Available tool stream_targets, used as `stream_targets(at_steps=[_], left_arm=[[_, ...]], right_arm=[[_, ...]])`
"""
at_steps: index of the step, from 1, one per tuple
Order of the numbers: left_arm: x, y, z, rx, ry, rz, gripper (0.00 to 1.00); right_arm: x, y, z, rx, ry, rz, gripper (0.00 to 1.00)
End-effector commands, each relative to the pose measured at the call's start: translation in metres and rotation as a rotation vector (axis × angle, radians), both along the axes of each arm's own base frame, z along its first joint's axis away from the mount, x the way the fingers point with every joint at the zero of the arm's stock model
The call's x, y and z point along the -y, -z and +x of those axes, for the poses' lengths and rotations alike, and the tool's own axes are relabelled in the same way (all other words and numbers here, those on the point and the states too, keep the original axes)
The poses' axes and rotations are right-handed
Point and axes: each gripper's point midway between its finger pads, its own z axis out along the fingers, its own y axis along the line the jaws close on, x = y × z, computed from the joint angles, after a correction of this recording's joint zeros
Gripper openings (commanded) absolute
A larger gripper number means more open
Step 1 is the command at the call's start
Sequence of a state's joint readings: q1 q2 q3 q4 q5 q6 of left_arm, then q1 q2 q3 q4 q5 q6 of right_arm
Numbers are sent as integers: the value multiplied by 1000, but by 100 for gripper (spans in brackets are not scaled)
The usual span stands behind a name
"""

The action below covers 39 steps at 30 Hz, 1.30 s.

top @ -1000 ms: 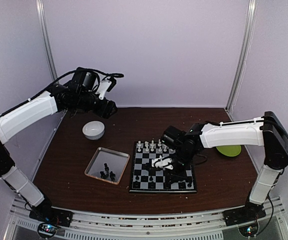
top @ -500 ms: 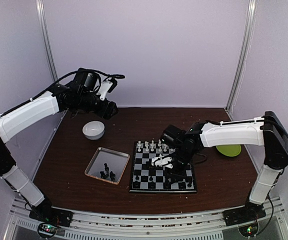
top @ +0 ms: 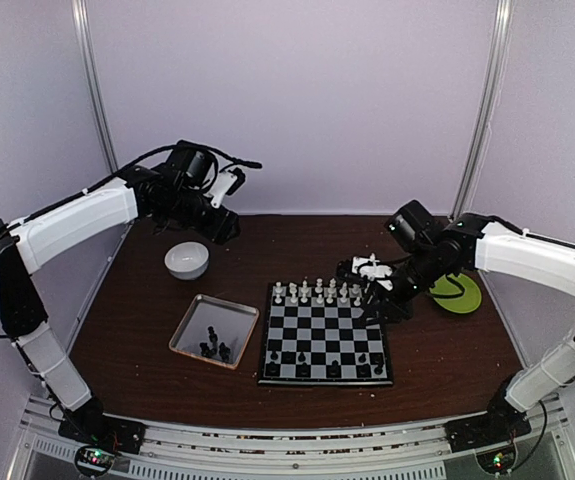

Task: Set up the chess pieces on the board
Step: Pick up the king from the storage box.

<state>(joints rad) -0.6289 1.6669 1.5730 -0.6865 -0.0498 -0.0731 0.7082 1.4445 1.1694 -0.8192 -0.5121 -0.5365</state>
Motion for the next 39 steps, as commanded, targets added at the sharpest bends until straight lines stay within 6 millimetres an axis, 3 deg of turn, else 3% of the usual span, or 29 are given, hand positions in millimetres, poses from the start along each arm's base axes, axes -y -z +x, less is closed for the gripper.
stream_targets(at_steps=[1, 7, 11, 15, 23, 30, 39], left_arm=[[4, 33, -14, -128, -8, 121, 55], [-21, 99, -67, -353, -57, 200, 53], [-40, 128, -103, -453, -57, 288, 56], [-52, 151, -122, -530, -59, 334, 55], [-56, 173, -123, -572, -62, 389, 48], [-41, 182, -117, -584, -24, 358, 45], [-35, 195, -107, -585, -14, 388, 27]], right_arm=[[18, -4, 16, 10, 101, 90, 39], [34, -13, 34, 107, 164, 85, 40], [34, -8, 30, 87, 137, 78, 40], [33, -10, 29, 87, 124, 73, 40], [38, -10, 29, 110, 131, 64, 40], [38, -5, 29, 104, 131, 54, 40], [38, 1, 30, 93, 131, 41, 40]])
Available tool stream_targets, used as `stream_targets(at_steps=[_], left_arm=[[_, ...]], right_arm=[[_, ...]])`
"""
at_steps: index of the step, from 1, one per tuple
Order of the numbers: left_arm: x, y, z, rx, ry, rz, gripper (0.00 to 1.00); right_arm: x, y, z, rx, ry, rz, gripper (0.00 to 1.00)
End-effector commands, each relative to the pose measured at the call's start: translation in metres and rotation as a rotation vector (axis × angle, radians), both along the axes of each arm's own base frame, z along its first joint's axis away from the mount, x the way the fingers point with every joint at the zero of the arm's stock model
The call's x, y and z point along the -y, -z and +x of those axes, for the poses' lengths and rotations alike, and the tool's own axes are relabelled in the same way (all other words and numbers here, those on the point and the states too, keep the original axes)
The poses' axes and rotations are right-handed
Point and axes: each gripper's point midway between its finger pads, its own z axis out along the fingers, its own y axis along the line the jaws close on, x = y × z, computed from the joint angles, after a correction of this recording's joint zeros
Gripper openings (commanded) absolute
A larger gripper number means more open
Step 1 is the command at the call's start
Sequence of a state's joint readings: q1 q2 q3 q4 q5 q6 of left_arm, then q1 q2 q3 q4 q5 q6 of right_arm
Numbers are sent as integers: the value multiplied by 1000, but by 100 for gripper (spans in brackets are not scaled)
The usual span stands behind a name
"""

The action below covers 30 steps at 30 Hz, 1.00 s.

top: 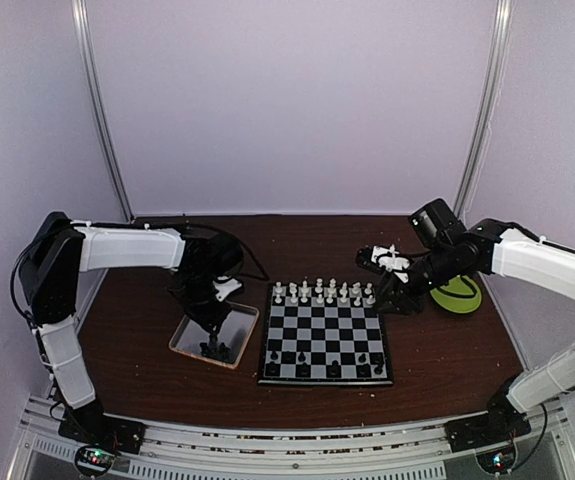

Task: Set up the chess pieces on the board
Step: Pick up the king from the storage box, then place the king at e8.

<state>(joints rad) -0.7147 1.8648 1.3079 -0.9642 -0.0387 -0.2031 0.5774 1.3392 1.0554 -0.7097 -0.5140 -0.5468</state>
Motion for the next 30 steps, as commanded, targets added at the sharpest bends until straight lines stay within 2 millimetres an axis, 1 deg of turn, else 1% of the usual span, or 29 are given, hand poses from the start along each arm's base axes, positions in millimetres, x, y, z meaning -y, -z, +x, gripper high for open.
stream_targets(at_steps=[1, 6, 9, 11, 14, 16, 18, 20, 22, 24, 26, 30], left_arm=[[9, -3, 11, 29, 19, -17, 25], [6, 0, 9, 20, 26, 6, 16], [7, -5, 10, 17, 28, 4, 11], [8, -13, 12, 28, 27, 3, 9], [20, -40, 20, 78, 31, -43, 9], [37, -62, 24, 108, 45, -115, 9], [64, -82, 23, 116, 85, -216, 9], [96, -99, 16, 108, 149, -330, 9], [125, -111, 5, 93, 213, -427, 9], [148, -117, -4, 70, 260, -496, 9], [165, -116, -14, 40, 305, -529, 9], [186, -109, -32, 5, 400, -541, 9]], right_arm=[[4, 7, 2, 2, 11, -21, 40], [3, 11, 3, -10, 8, -35, 40], [3, 13, 3, -13, 6, -40, 40], [4, 13, 4, -12, 7, -42, 40], [4, 13, 5, -7, 9, -45, 40], [5, 14, 5, -7, 10, -48, 40], [4, 14, 5, -6, 10, -49, 40], [5, 13, 6, -4, 13, -51, 40], [5, 13, 6, 0, 16, -53, 40], [6, 12, 6, 5, 18, -53, 40], [8, 12, 8, 16, 24, -61, 40], [17, 12, 19, 75, 76, -103, 40]])
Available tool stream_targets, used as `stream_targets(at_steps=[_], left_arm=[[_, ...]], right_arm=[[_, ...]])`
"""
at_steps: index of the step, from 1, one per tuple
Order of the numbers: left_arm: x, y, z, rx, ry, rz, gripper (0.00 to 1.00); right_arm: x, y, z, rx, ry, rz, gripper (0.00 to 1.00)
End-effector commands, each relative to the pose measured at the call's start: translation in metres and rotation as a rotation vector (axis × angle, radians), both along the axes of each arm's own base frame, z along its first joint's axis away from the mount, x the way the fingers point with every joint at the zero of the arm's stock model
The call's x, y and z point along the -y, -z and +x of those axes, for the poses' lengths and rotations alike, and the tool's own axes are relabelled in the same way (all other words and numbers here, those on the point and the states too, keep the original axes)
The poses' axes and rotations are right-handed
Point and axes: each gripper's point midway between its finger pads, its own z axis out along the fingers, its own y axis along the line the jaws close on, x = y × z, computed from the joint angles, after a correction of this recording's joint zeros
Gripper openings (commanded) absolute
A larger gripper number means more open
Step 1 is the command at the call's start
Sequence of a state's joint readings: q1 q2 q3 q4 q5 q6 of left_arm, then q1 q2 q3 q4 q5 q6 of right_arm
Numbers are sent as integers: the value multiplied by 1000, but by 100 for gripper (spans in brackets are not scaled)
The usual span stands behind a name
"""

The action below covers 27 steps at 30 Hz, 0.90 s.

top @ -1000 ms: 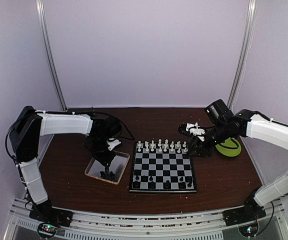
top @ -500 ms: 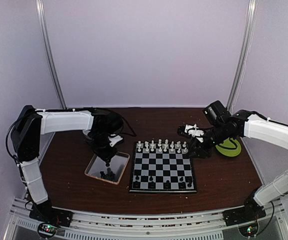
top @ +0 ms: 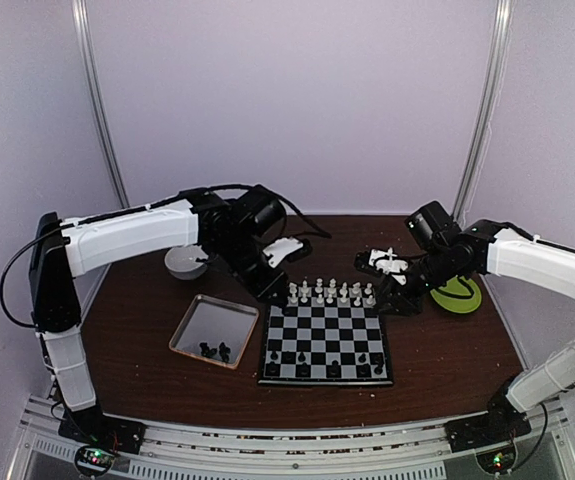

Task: Set up the chess pieces on the board
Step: Place the king at e8.

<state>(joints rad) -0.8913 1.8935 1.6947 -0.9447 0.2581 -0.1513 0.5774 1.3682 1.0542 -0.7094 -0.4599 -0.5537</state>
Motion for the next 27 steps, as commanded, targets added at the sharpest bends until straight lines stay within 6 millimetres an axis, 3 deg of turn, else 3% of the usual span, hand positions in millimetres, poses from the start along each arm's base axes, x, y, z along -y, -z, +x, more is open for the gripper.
stream_targets(at_steps=[1, 13, 18, 27], left_arm=[[33, 5, -23, -51, 147, -72, 9], [58, 24, -58, 58, 371, 1, 9], [64, 37, -65, 114, 453, 59, 11], [77, 57, -72, 172, 570, 151, 12]], right_arm=[[14, -1, 15, 87, 66, -58, 40], [63, -18, 67, 296, 340, -164, 40], [74, -23, 74, 252, 407, -110, 40], [73, -30, 76, 156, 441, 8, 40]])
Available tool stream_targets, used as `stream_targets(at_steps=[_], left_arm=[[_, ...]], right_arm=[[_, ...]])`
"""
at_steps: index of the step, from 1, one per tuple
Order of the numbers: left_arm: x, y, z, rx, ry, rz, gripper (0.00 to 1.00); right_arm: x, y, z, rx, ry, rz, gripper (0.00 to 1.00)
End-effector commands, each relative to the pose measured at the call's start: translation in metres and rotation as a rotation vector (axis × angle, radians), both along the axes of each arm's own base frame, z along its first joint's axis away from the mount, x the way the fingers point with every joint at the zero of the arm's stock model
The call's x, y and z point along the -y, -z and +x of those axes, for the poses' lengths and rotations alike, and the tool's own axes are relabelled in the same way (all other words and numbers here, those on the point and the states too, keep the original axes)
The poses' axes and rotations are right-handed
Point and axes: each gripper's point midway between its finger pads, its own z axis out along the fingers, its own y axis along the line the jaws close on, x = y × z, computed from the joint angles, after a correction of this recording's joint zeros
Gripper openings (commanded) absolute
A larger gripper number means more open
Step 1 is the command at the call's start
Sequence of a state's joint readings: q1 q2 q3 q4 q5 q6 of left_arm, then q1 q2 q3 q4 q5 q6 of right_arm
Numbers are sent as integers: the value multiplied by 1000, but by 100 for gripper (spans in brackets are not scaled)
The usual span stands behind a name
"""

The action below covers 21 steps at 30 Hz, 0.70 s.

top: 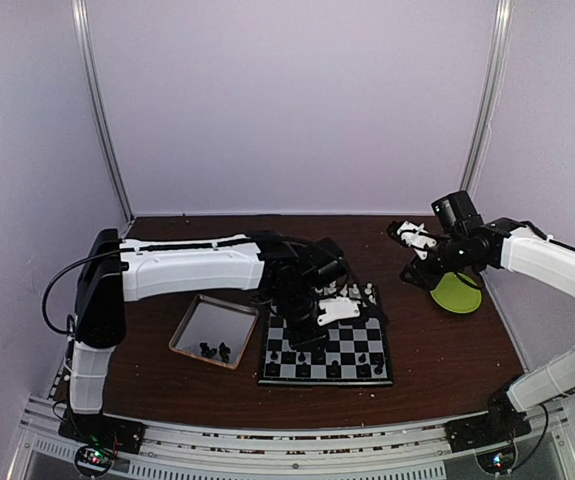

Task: Set up the chess pieces on the board
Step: Place the king at e8.

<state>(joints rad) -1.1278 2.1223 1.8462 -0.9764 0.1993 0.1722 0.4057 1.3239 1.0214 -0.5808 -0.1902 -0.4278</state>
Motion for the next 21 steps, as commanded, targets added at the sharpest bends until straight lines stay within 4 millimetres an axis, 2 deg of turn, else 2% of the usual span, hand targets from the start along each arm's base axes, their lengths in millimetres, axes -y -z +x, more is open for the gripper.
stream_targets(at_steps=[1, 14, 21], left_arm=[[6, 2, 1, 52, 70, 28, 12], [5, 23, -3, 62, 110, 107, 12], [11, 28, -14, 26, 135, 107, 12]], right_arm=[[-6, -18, 1, 4, 4, 86, 40], [-7, -15, 0, -1, -16, 71, 40], [-7, -13, 0, -9, -21, 68, 40]])
